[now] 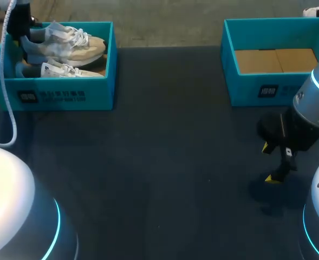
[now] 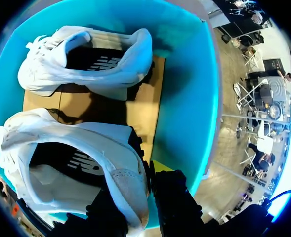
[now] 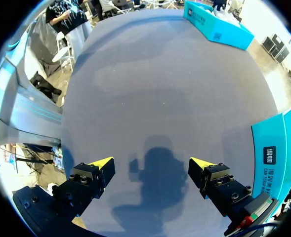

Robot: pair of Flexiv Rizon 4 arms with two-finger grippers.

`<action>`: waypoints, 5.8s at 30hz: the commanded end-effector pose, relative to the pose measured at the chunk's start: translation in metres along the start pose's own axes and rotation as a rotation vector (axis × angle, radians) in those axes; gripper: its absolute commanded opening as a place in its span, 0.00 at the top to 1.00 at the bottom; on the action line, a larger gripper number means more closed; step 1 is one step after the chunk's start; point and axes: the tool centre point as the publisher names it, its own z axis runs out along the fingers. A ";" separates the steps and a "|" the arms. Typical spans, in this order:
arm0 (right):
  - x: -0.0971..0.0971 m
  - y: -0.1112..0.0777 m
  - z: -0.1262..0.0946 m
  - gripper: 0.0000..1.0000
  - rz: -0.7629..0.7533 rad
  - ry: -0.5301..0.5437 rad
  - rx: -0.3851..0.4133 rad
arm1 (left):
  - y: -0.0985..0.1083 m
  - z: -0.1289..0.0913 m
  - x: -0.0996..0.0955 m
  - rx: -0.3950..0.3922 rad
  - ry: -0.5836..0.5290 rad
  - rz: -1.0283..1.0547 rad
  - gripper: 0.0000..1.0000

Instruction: Take the shoe out of the shoebox, open the shoe tongue, remove and reinsert the insole, then place the shoe into the shoebox

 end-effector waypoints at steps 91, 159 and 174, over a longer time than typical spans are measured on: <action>0.001 -0.001 0.000 0.00 -0.001 -0.003 0.000 | -0.004 -0.003 -0.012 0.048 -0.120 0.058 0.04; 0.001 -0.001 0.000 0.00 -0.001 -0.003 0.000 | -0.136 -0.045 0.018 0.044 -0.161 0.109 0.00; 0.001 -0.001 0.000 0.00 -0.001 -0.003 0.000 | -0.133 -0.020 0.016 0.088 -0.152 0.098 0.00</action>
